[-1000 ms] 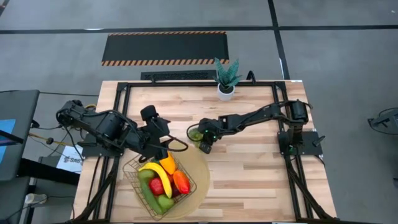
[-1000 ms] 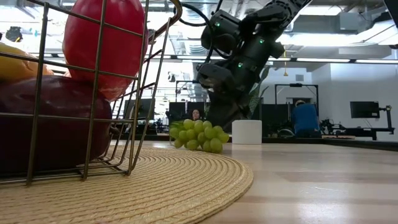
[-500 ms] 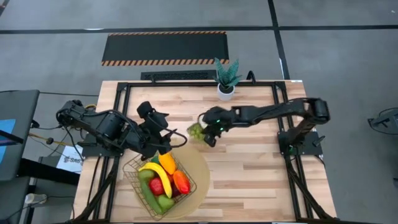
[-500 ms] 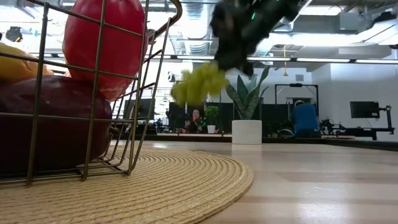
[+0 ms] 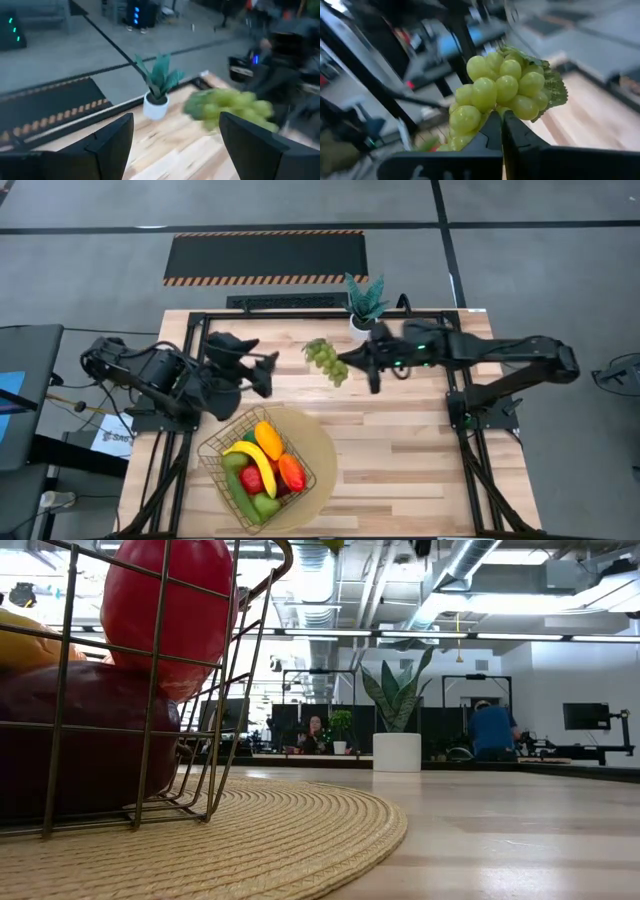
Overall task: Build produce basket
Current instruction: Put green grapes into the mesh basket
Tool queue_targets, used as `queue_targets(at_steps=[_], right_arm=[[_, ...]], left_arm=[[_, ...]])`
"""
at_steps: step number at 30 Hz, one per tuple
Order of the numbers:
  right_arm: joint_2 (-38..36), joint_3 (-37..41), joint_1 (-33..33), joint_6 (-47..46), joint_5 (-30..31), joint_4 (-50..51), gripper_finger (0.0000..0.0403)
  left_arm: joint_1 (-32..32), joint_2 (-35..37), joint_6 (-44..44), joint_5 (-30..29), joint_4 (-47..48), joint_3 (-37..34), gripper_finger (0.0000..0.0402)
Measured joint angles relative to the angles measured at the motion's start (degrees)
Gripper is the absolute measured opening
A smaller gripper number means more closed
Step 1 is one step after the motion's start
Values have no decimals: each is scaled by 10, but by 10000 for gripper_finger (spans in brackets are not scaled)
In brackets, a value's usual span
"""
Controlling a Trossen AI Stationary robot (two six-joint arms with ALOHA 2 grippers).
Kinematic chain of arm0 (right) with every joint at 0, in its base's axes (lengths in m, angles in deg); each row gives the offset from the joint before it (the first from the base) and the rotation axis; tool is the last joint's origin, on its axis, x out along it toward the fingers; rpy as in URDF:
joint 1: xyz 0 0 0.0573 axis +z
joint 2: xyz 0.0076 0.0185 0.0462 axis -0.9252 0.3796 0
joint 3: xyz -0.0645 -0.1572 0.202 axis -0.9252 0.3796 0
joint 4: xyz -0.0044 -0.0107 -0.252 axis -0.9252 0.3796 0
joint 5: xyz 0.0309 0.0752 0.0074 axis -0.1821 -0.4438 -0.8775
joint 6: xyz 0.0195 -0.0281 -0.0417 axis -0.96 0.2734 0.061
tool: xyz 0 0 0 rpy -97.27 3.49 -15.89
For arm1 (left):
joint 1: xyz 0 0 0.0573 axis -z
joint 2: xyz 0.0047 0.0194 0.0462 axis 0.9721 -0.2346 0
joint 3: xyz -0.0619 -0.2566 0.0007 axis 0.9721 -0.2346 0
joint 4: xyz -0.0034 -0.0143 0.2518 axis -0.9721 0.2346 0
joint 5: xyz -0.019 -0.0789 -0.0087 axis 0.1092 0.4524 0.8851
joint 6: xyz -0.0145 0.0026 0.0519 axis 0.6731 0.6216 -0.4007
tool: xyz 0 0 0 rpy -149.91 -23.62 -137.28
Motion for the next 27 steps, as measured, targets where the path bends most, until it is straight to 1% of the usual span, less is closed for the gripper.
queue_targets(at_steps=[2, 4, 8, 11, 18, 21, 24, 27], right_arm=[[-24, 0, 3, 3, 0, -22, 3], [-42, -1, 6, 5, 0, -48, 3], [-69, -1, 18, 28, 1, -101, 2], [-81, -1, 23, 34, 1, -134, 3], [-85, -1, 42, 59, 0, -188, 4], [-85, -1, 49, 65, 0, -201, 2], [-84, -1, 56, 74, 0, -213, 3], [-85, -1, 57, 75, -1, -218, 4]], left_arm=[[0, 7, 38, -16, -4, 0, 281], [0, 13, 61, -18, -17, 0, 281], [-7, 13, 55, -9, -84, 0, 281], [-24, 11, 12, 30, -160, 0, 281], [-79, -1, -181, 161, -396, 1, 281], [-100, -9, -227, 202, -448, 1, 281], [-119, -15, -238, 246, -457, 0, 281], [-135, -29, -249, 296, -496, 0, 281]])
